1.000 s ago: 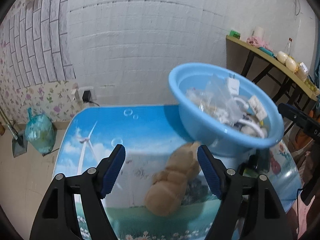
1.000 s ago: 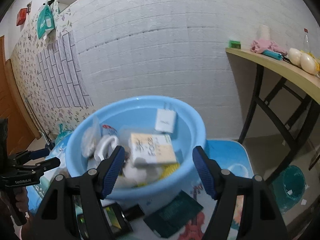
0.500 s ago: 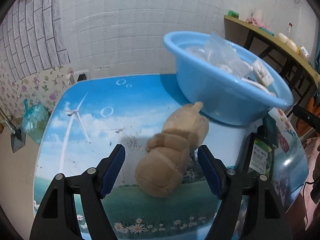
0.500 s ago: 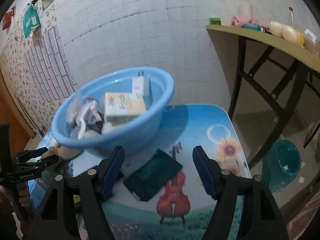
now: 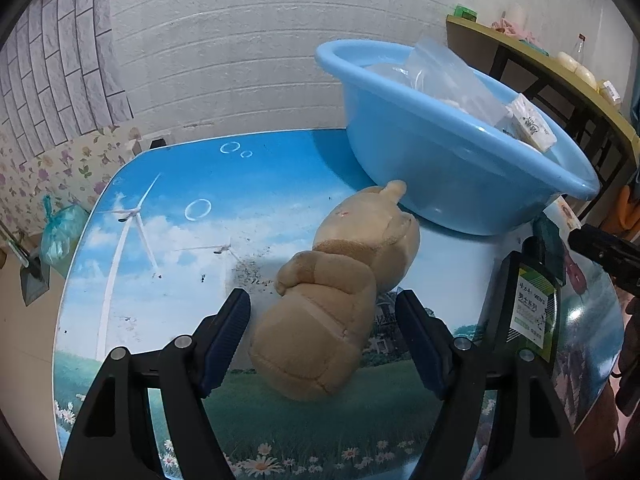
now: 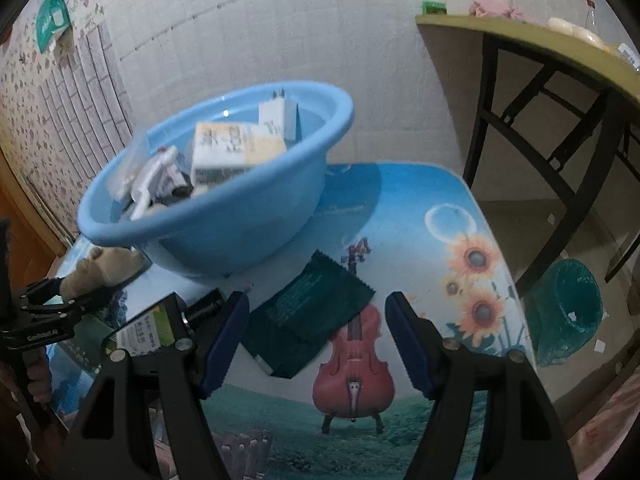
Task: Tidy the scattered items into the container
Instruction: 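Grasp the tan teddy bear with the left gripper while the right moves toward the green packet, then grasp the dark green snack packet with the right gripper while the left holds the bear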
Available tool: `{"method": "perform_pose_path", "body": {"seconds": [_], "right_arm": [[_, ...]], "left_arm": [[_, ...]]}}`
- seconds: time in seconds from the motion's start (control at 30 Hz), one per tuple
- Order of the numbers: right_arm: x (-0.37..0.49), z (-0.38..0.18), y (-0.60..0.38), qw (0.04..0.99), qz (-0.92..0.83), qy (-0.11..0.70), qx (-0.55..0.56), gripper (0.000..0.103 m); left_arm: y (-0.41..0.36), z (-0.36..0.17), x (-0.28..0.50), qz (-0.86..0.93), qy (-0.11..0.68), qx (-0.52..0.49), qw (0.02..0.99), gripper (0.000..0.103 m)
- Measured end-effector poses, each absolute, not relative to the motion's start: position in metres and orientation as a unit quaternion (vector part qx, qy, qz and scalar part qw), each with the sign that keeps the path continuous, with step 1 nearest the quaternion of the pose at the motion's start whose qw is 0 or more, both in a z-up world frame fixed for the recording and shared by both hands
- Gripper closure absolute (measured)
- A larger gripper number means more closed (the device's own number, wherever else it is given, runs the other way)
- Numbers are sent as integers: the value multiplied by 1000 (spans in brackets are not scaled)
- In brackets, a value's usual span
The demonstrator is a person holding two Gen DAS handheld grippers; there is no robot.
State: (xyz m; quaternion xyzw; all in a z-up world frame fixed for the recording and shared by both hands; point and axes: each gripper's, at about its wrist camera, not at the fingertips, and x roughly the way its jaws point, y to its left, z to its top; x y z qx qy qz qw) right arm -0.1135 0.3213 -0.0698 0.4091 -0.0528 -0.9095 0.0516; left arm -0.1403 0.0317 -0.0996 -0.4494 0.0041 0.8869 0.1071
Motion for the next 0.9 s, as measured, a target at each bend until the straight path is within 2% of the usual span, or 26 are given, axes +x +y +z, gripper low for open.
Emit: {"method": "perform_pose_path", "body": {"seconds": [0.23, 0.3, 0.37, 0.43, 0.67, 0.73, 0.9], "right_arm": [[-126, -79, 315, 42, -901, -47, 429, 32], [-130, -83, 312, 42, -898, -43, 436, 32], [-134, -85, 310, 43, -895, -42, 443, 32], [-136, -89, 308, 42, -891, -41, 451, 32], [-141, -93, 301, 28, -890, -17, 455, 33], [-139, -92, 299, 34, -891, -10, 453, 46], [-127, -89, 299, 59, -890, -8, 453, 52]], "left_arm": [[39, -100, -139, 889, 21, -442, 115, 29], [42, -100, -138, 891, 28, -439, 117, 36], [43, -99, -137, 892, 31, -435, 121, 49], [41, -98, -138, 892, 21, -433, 130, 57], [40, -96, -137, 891, 8, -434, 134, 58], [39, -96, -135, 891, 6, -435, 134, 58], [37, -94, -129, 891, 6, -434, 131, 58]]}}
